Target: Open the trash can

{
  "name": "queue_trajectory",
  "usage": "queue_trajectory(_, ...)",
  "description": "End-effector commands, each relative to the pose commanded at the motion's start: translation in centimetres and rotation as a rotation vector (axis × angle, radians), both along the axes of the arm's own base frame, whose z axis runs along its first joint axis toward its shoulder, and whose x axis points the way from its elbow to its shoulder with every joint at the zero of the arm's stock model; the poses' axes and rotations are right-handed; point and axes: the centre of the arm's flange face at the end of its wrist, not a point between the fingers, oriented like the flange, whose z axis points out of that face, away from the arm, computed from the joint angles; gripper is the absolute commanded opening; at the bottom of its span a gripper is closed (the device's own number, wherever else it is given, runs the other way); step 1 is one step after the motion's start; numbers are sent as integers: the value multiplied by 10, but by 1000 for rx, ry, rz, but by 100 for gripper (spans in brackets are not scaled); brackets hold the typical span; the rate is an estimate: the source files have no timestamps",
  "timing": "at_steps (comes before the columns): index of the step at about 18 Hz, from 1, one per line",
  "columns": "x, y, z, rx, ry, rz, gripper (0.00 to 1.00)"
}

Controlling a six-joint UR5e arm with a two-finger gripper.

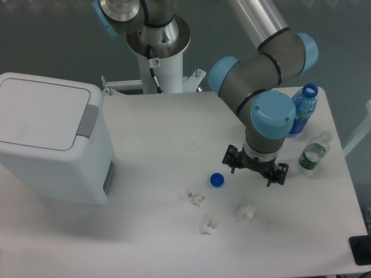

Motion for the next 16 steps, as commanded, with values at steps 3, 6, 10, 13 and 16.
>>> queue_trajectory(3, -5, -5, 3, 4, 4, 11, 100)
queue_trajectory(6, -9, -9, 7, 10, 10, 20, 100)
queue_trajectory(10, -15, -16, 12, 18, 19, 32, 100)
queue_trajectory(13, -26, -29, 10, 15, 18, 56, 100)
queue_trajectory(16, -37, -44, 11, 17, 21, 83, 100)
